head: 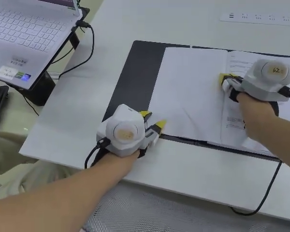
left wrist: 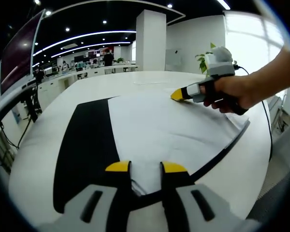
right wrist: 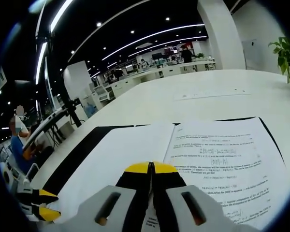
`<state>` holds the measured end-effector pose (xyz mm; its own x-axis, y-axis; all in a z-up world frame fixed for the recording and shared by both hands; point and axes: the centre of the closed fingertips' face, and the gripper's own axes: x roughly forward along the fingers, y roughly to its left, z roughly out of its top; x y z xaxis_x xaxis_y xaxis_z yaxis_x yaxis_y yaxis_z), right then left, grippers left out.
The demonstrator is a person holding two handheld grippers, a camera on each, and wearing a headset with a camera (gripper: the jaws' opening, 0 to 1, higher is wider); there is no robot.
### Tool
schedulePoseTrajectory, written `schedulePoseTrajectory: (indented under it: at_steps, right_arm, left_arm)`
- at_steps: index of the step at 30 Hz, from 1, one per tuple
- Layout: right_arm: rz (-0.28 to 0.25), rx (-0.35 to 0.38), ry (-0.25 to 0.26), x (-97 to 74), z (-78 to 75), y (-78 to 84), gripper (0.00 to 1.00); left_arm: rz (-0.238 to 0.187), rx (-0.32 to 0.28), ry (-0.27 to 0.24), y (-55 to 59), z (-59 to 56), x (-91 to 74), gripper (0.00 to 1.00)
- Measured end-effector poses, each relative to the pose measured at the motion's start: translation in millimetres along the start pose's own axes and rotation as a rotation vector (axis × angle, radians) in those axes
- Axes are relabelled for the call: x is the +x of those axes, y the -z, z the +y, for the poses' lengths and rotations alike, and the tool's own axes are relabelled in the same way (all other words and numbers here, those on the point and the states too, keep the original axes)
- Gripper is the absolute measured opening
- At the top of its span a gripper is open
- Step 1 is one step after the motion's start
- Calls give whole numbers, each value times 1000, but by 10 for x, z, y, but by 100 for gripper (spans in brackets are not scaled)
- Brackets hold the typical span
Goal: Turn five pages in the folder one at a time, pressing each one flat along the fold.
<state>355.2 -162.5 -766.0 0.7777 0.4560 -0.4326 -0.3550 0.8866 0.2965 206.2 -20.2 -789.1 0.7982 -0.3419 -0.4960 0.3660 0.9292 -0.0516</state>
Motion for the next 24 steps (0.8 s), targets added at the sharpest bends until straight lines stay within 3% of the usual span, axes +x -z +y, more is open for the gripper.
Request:
schedulePoseTrajectory:
  at_steps: [11,13,19,24]
  right_arm:
    - [-21,19,14,192,-91,-147,0]
    - [-24,24,18,295,-157,-180,0]
    - [-30,19,23,407,-165,-252,0]
    - [-32,2,36,625,-307,-333,0]
  left_arm:
    - [-5,-1,0,8,-15,-6,22]
    - [-5,0,0,9,-17,-8,22]
    - [-9,-1,1,14,-19,-8,22]
    - [-10,-1,1,19,-20,-4,22]
